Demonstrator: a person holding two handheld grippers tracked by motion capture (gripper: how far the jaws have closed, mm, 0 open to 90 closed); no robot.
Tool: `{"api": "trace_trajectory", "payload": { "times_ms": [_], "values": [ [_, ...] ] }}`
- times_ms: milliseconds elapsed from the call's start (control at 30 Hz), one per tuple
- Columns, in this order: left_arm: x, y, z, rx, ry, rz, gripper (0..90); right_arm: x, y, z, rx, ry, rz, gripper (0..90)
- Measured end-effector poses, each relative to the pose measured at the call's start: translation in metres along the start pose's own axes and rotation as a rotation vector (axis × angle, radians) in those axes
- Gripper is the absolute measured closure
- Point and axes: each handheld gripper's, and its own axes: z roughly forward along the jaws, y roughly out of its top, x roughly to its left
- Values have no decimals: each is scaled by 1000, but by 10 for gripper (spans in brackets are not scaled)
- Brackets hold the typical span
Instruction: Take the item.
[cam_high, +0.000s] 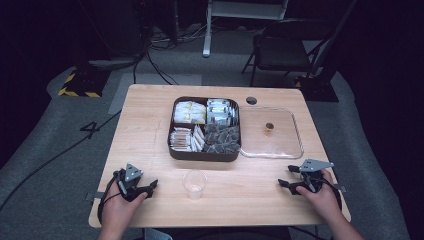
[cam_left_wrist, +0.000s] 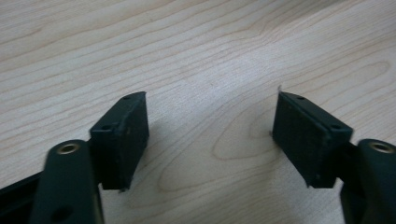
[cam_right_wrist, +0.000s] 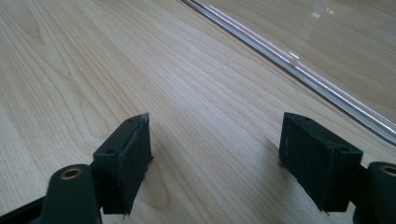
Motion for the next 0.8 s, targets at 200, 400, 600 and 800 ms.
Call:
{"api": "trace_trajectory", "payload": {
  "times_ms": [200, 400, 600, 800],
  "values": [
    [0, 3, -8, -83, -77, -11, 396, 0, 0, 0, 0, 0, 0, 256],
    [-3, 15, -21, -99, -71, -9, 425, 0, 0, 0, -1, 1, 0, 255],
    [-8, 29, -32, -48, -119, 21, 400, -1, 2, 2, 0, 1, -2, 255],
    [-18, 49, -45, -75, -148, 59, 375, -6, 7, 8, -1, 9, -10, 255]
  ]
}}
